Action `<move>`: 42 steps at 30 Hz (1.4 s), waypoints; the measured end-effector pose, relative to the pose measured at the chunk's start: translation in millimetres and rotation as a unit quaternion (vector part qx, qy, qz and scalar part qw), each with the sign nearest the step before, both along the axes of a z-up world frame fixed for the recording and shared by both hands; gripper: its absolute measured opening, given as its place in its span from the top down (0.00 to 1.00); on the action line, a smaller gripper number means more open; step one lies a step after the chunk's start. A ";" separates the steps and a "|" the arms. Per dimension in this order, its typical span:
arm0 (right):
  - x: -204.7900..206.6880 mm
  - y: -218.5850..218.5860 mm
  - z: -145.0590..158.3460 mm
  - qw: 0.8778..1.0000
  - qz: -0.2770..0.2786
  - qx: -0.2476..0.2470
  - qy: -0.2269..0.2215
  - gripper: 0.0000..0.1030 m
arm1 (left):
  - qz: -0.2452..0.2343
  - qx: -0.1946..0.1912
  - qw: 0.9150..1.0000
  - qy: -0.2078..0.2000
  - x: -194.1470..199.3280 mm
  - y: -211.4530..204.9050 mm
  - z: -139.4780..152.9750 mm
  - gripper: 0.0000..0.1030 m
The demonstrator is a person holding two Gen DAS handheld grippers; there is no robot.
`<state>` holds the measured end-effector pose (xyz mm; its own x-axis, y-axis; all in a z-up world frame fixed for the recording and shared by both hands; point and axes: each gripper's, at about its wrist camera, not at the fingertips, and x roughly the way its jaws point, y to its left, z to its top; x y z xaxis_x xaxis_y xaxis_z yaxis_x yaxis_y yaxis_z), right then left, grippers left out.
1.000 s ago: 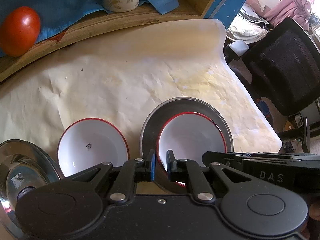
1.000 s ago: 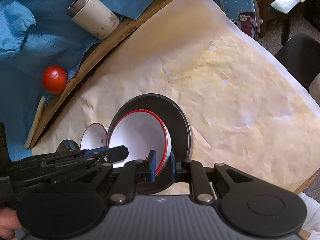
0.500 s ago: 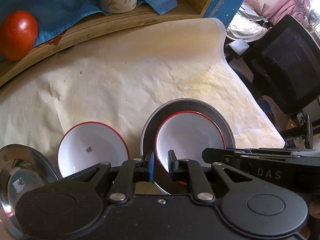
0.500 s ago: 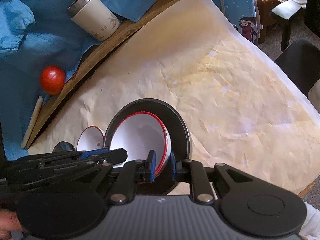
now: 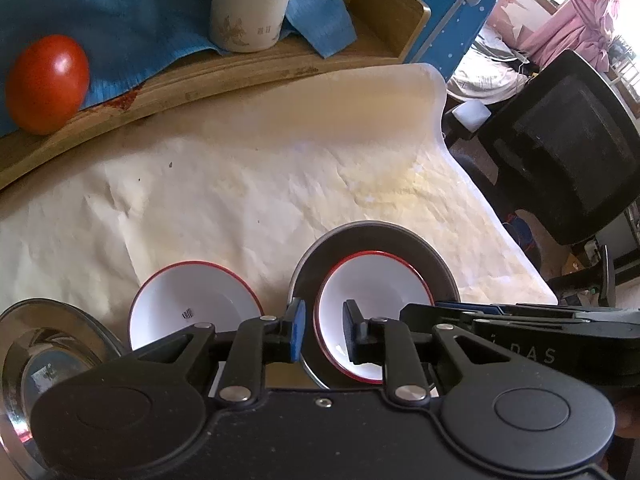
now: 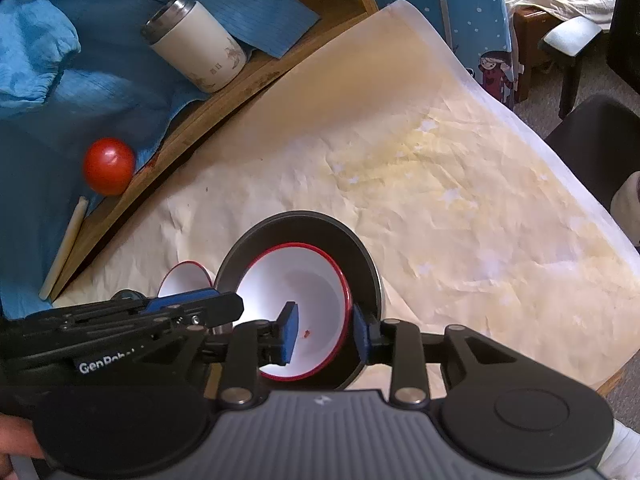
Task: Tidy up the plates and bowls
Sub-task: 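Open both tools and release the white bowl inside the steel bowl, then move both tools to the second red-rimmed white bowl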
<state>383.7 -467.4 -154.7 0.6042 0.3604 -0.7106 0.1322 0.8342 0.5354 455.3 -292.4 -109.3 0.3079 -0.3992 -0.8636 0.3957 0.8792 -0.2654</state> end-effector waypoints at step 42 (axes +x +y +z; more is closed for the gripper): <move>-8.1 84.7 63.0 0.973 0.119 -0.150 -0.131 0.01 | -0.187 0.073 0.978 -0.049 49.7 87.5 0.4 0.01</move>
<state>375.5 -382.7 -91.7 0.7037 0.3125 -0.6381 -0.1917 0.9483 0.2530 505.0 -204.9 -109.0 0.2472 -0.3751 -0.8934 0.7142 0.6936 -0.0936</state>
